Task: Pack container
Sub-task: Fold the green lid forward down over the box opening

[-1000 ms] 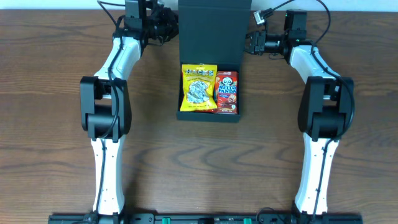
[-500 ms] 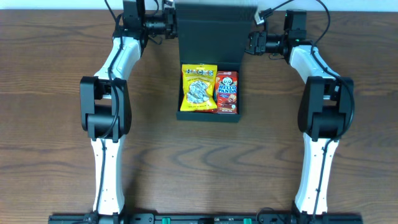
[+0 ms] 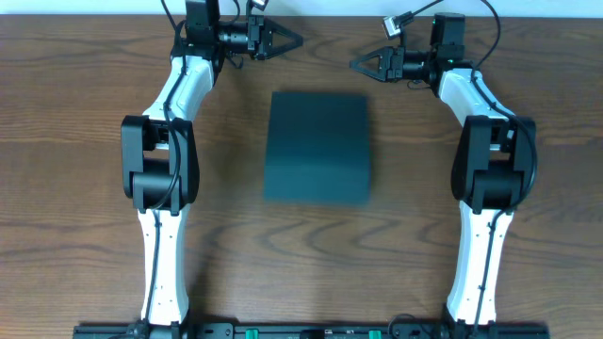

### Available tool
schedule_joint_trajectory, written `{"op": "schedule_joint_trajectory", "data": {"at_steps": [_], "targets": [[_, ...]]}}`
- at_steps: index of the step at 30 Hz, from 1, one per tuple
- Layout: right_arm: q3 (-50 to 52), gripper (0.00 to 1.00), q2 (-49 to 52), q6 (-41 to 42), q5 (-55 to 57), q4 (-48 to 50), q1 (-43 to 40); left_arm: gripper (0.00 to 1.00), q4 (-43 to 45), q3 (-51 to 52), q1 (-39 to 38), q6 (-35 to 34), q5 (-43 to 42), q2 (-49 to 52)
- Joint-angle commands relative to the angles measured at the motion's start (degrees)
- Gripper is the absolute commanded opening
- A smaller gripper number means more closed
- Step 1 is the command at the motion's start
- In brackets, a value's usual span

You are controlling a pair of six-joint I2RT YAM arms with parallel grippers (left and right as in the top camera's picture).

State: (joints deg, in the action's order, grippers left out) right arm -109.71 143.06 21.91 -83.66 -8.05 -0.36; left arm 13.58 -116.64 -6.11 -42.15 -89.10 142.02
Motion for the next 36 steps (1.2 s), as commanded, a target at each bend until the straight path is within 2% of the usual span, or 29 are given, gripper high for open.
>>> {"op": "schedule_joint_trajectory", "data": {"at_steps": [1,7,11,15,18,22,25,31,34,36], "targets": [[0.0,0.02,0.3,0.0,0.3,0.4,-0.3,0.09,0.4,0.3,0.0,1.0,-1.5,0.5],[0.0,0.02,0.3,3.1,4.9,0.8,-0.5,0.07,0.4,0.3,0.0,1.0,-1.2,0.5],[0.0,0.02,0.2,10.0,10.1,4.3,-1.2,0.06,0.4,0.3,-0.6,1.0,1.0,0.5],[-0.1,0.01,0.0,16.4,21.2,5.6,-3.4,0.06,0.4,0.3,-1.9,0.4,2.9,0.5],[-0.1,0.02,0.0,18.8,34.8,1.1,-5.8,0.06,-0.1,0.3,-2.4,0.0,6.9,0.5],[-0.1,0.01,0.0,18.7,45.0,-4.0,-8.0,0.06,-4.3,0.3,-2.1,-0.7,18.1,0.5],[-0.1,0.02,0.0,17.6,49.9,-5.1,-9.0,0.06,-11.8,0.3,-1.4,-0.7,29.9,0.5],[-2.4,0.02,-1.9,12.6,52.9,-6.5,-9.7,0.06,-15.0,-1.8,-0.9,-0.6,34.5,0.4],[-7.0,0.02,-3.8,7.7,53.6,-11.9,-9.7,0.06,-22.9,-6.8,-1.0,3.4,38.2,-0.1],[-10.8,0.02,-5.1,4.1,53.4,-17.1,-9.6,0.06,-32.0,-11.5,-1.5,9.0,42.3,-0.7]]}}
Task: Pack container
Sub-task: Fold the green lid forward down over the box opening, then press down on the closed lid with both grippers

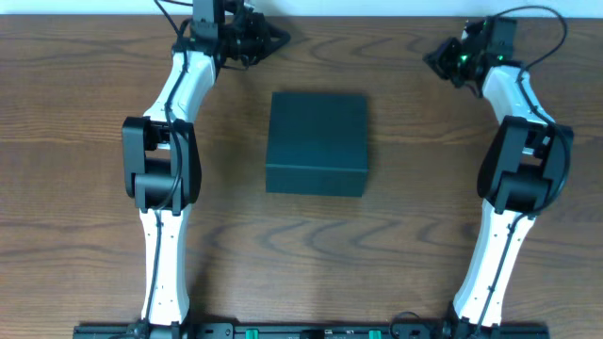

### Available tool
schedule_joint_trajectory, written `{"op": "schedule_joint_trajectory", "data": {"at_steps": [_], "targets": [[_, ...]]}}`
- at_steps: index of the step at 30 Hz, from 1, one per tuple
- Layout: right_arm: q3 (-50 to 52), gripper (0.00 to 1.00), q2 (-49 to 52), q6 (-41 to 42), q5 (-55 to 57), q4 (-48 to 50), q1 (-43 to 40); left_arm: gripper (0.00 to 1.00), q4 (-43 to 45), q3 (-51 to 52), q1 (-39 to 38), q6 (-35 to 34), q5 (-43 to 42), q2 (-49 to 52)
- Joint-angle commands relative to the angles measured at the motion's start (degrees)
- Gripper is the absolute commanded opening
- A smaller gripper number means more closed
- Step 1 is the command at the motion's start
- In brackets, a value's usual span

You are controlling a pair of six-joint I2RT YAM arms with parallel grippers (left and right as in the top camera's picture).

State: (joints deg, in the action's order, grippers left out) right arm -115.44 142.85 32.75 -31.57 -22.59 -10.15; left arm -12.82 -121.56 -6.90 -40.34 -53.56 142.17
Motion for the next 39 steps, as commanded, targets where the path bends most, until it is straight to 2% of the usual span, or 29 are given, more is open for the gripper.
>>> {"op": "schedule_joint_trajectory", "data": {"at_steps": [1,5,9,14,19,25,32,39], "targets": [[-6.6,0.02,-5.5,-8.9,1.3,-4.9,0.2,0.06,-10.3,-8.9,-1.2,10.2,9.2,-1.3],[-10.7,0.02,-9.6,-18.2,1.4,-14.7,0.9,0.06,-27.2,-17.5,-3.8,22.5,18.4,-3.4],[-10.8,0.02,-13.9,-23.5,1.3,-23.8,1.7,0.06,-37.2,-21.9,-6.7,32.0,18.7,-5.1],[-10.8,0.02,-17.9,-30.8,1.4,-36.2,3.2,0.06,-49.8,-22.3,-9.6,40.6,19.7,-6.0],[-10.8,0.01,-22.1,-34.6,4.3,-48.2,5.7,0.06,-61.8,-22.3,-11.3,48.3,20.0,-6.1],[-10.7,0.01,-28.1,-40.2,10.8,-58.2,9.7,0.06,-70.3,-22.3,-11.4,53.9,22.5,-6.7],[-4.9,0.02,-39.8,-41.0,16.2,-57.0,14.3,0.06,-71.8,-21.6,-10.3,54.1,21.1,-11.3],[16.0,0.02,-52.9,-42.7,16.8,-47.7,14.6,0.06,-69.0,-13.5,-10.1,54.1,21.1,-16.8]]}}
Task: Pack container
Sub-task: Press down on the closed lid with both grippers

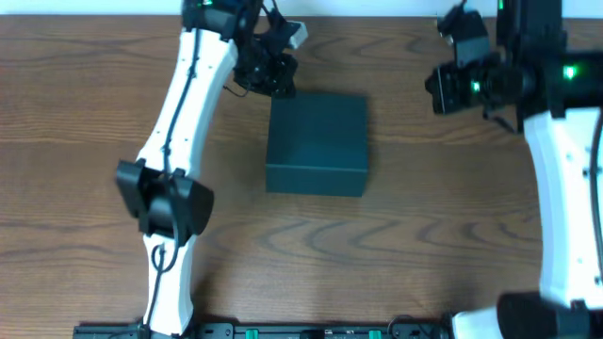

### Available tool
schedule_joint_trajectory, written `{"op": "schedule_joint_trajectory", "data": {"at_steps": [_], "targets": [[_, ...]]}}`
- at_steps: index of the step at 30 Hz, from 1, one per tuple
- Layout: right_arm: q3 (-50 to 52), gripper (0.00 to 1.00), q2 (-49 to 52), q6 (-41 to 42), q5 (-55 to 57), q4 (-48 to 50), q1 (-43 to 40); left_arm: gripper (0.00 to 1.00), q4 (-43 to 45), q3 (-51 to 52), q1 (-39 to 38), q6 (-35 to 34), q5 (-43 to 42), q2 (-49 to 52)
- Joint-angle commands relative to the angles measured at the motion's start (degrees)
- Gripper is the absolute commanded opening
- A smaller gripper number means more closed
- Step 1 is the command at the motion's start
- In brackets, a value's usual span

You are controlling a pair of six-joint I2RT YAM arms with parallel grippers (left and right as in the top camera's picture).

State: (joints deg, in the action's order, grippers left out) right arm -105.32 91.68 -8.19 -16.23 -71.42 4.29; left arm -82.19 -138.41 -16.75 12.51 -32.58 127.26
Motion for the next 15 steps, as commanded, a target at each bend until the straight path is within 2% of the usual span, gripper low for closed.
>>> {"op": "schedule_joint_trajectory", "data": {"at_steps": [1,4,11,15], "targets": [[10.0,0.02,-3.8,-1.8,1.4,3.5,0.0,0.06,1.5,6.2,-0.3,1.2,0.2,-3.2],[19.4,0.01,-8.9,-1.8,1.4,9.6,-0.2,0.06,6.1,16.2,-0.1,1.2,1.7,-8.1],[31.7,0.02,-13.7,-1.3,1.4,15.8,0.3,0.06,20.2,40.1,0.0,0.5,2.4,-19.4],[36.5,0.02,-13.7,-0.4,1.3,16.8,1.2,0.06,23.8,47.6,-2.0,0.6,2.4,-20.9]]}}
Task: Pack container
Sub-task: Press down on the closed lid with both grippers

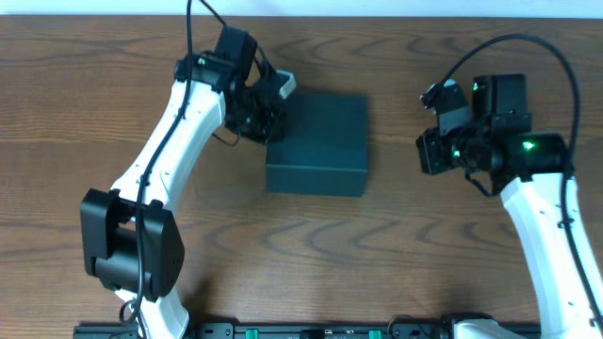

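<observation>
A dark green closed box (pixel 316 141) lies in the middle of the wooden table. My left gripper (pixel 271 124) points down right at the box's left edge, near its back left corner. Whether it touches the box cannot be told, and the wrist hides the fingers. My right gripper (pixel 427 153) hangs to the right of the box, about level with it and a hand's width away. Its fingers are dark and foreshortened, so their state does not show.
The table's back edge (pixel 377 17) runs along a white wall. A black rail (pixel 301 330) with the arm bases lies along the front edge. Loose cables (pixel 471 56) loop over the right wrist.
My left gripper has moved from the box's back left corner a little nearer along its left edge. The right gripper has come from the back right to a spot beside the box's right side.
Both arms were folded at the back of the table with the grippers open and pointing inward, the box between them. Then the right gripper was turned away to the right. Later both arms were stretched out, the left at the box's corner. Now both flank the box.
</observation>
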### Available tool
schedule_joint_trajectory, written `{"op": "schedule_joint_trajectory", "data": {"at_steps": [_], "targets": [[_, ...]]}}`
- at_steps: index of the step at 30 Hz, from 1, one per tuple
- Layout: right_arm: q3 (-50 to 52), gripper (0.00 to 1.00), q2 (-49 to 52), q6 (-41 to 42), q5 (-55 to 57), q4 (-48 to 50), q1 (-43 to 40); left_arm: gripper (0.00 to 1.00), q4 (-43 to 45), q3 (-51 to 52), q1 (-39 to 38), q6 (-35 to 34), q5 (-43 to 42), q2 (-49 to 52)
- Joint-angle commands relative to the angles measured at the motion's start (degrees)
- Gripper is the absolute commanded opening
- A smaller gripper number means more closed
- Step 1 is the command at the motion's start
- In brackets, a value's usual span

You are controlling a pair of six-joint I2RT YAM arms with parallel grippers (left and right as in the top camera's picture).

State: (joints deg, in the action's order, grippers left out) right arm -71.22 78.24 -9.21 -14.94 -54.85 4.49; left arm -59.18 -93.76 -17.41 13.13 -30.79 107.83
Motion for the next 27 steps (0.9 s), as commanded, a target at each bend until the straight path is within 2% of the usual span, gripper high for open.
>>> {"op": "schedule_joint_trajectory", "data": {"at_steps": [1,6,13,19,27], "targets": [[3.3,0.02,-0.2,0.6,0.0,0.3,1.2,0.06,1.7,4.3,-2.1,0.0,0.5,-1.4],[5.1,0.02,-0.2,0.6,-1.2,0.7,1.2,0.06,6.7,8.1,-5.7,-0.2,2.0,-1.3],[5.4,0.02,-0.2,0.6,-1.6,-1.0,1.6,0.06,11.9,8.2,-6.2,-2.5,6.3,-0.9],[5.4,0.02,-0.2,0.5,-1.3,-1.4,4.3,0.06,12.9,8.9,-6.4,-2.5,4.5,2.1],[5.4,0.02,-0.2,2.4,5.4,-1.7,9.4,0.06,13.1,9.1,-6.4,-2.5,0.2,7.3]]}}
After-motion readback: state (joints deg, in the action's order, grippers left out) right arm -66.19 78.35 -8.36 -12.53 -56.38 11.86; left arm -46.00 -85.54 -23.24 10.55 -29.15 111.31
